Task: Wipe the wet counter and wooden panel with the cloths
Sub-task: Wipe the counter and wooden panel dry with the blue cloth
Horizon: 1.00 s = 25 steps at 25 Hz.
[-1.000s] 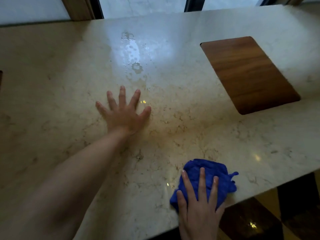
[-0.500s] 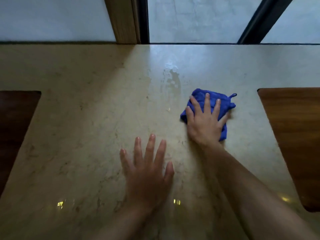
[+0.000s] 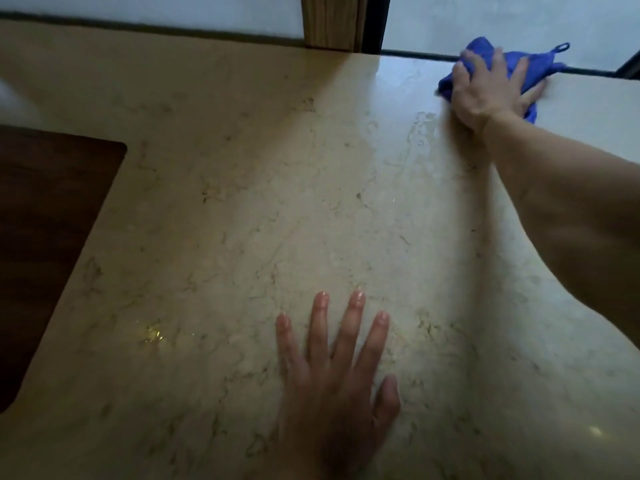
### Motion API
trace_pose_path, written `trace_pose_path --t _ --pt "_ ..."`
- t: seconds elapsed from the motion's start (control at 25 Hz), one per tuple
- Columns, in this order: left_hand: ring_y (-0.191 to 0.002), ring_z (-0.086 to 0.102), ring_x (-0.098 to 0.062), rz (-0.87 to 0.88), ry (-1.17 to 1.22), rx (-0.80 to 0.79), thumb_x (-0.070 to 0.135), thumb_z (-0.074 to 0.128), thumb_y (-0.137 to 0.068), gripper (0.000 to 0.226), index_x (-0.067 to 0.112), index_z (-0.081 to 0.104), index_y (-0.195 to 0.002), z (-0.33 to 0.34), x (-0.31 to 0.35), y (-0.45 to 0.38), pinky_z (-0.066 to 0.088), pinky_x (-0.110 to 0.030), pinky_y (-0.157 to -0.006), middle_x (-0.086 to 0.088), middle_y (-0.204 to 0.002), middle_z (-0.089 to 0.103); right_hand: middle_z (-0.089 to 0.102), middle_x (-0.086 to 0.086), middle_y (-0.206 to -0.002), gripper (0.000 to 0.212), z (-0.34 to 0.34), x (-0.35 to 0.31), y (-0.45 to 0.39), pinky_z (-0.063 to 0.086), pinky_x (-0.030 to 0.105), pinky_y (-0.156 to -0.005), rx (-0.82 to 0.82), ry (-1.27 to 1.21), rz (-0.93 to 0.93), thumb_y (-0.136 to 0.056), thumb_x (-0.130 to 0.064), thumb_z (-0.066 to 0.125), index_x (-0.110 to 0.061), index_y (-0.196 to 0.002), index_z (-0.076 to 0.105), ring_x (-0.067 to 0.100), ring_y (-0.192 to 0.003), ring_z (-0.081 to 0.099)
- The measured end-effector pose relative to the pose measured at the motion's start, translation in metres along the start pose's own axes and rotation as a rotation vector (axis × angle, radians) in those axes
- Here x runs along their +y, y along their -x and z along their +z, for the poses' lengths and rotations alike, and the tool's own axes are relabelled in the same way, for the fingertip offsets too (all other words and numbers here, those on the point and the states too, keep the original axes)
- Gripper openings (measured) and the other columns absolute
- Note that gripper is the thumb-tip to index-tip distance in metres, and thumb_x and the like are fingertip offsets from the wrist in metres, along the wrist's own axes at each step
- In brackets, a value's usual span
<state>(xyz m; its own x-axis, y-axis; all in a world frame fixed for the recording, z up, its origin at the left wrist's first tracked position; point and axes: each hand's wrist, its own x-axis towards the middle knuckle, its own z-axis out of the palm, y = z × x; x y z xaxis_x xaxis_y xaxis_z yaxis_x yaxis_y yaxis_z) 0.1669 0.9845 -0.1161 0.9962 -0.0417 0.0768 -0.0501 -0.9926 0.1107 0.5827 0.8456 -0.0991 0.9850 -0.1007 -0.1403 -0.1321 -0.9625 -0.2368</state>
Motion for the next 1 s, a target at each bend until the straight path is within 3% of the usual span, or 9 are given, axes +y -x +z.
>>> trace_pose_path --t 0.28,0.4,0.56,0.68,0.76,0.88,1.0 --pt "-0.152 0.014 -0.039 -0.007 0.019 -0.146 0.053 0.038 -0.092 0.065 0.028 0.036 -0.152 -0.008 -0.002 0.000 0.009 -0.074 -0.112 -0.004 -0.164 0.025 0.012 -0.007 -0.166 0.051 0.017 -0.008 0.099 -0.004 0.059 -0.118 -0.078 0.042 -0.448 -0.098 -0.062 0.017 -0.055 -0.147 0.028 0.030 -0.153 0.000" --pt "-0.148 0.026 -0.035 -0.013 0.148 -0.107 0.049 0.038 -0.090 0.055 0.025 0.041 -0.140 -0.010 -0.005 0.001 0.011 -0.073 -0.113 -0.005 -0.153 0.036 0.012 -0.012 -0.165 0.048 0.026 0.012 0.175 -0.003 0.057 -0.119 -0.096 0.022 -0.496 -0.098 -0.064 0.017 -0.060 -0.145 0.026 0.025 -0.153 -0.001" --pt "-0.127 0.046 -0.026 -0.052 0.383 0.024 0.044 0.038 -0.086 0.043 0.023 0.041 -0.124 -0.009 -0.011 0.003 0.014 -0.067 -0.115 -0.004 -0.135 0.044 0.017 -0.013 -0.164 0.047 0.038 0.055 0.318 0.001 0.057 -0.120 -0.049 0.023 -0.474 -0.099 -0.062 0.018 -0.058 -0.146 0.026 0.024 -0.153 0.004" --pt "-0.123 0.048 -0.032 -0.037 0.554 0.055 0.032 0.043 -0.083 0.043 0.015 0.049 -0.122 -0.014 -0.020 0.003 0.019 -0.061 -0.117 -0.011 -0.131 0.048 0.014 -0.016 -0.164 0.047 0.052 0.087 0.463 -0.002 0.055 -0.121 -0.049 0.019 -0.381 -0.100 -0.061 0.017 -0.057 -0.147 0.025 0.021 -0.153 -0.002" --pt "-0.126 0.042 -0.038 -0.008 0.591 0.013 0.024 0.049 -0.085 0.044 0.011 0.048 -0.128 -0.026 -0.041 0.005 0.031 -0.055 -0.112 -0.016 -0.136 0.043 0.015 -0.016 -0.164 0.049 0.061 0.102 0.557 0.002 0.055 -0.121 -0.039 0.006 -0.331 -0.101 -0.061 0.017 -0.055 -0.148 0.025 0.019 -0.153 -0.002" --pt "-0.128 0.039 -0.039 0.107 0.398 0.045 0.028 0.046 -0.088 0.049 0.011 0.044 -0.134 -0.033 -0.102 0.002 0.036 -0.051 -0.108 -0.018 -0.140 0.038 0.020 -0.011 -0.163 0.049 0.075 0.104 0.659 0.014 0.061 -0.117 0.052 0.010 -0.155 -0.102 -0.061 0.016 -0.052 -0.150 0.025 0.022 -0.153 0.006" --pt "-0.126 0.043 -0.042 0.105 0.207 0.125 0.042 0.034 -0.083 0.058 0.013 0.048 -0.131 -0.029 -0.174 -0.018 0.037 -0.052 -0.106 -0.020 -0.139 0.043 0.020 -0.013 -0.163 0.050 0.090 0.072 0.707 0.020 0.063 -0.113 0.086 -0.054 0.224 -0.099 -0.065 0.015 -0.056 -0.148 0.024 0.021 -0.153 0.009"
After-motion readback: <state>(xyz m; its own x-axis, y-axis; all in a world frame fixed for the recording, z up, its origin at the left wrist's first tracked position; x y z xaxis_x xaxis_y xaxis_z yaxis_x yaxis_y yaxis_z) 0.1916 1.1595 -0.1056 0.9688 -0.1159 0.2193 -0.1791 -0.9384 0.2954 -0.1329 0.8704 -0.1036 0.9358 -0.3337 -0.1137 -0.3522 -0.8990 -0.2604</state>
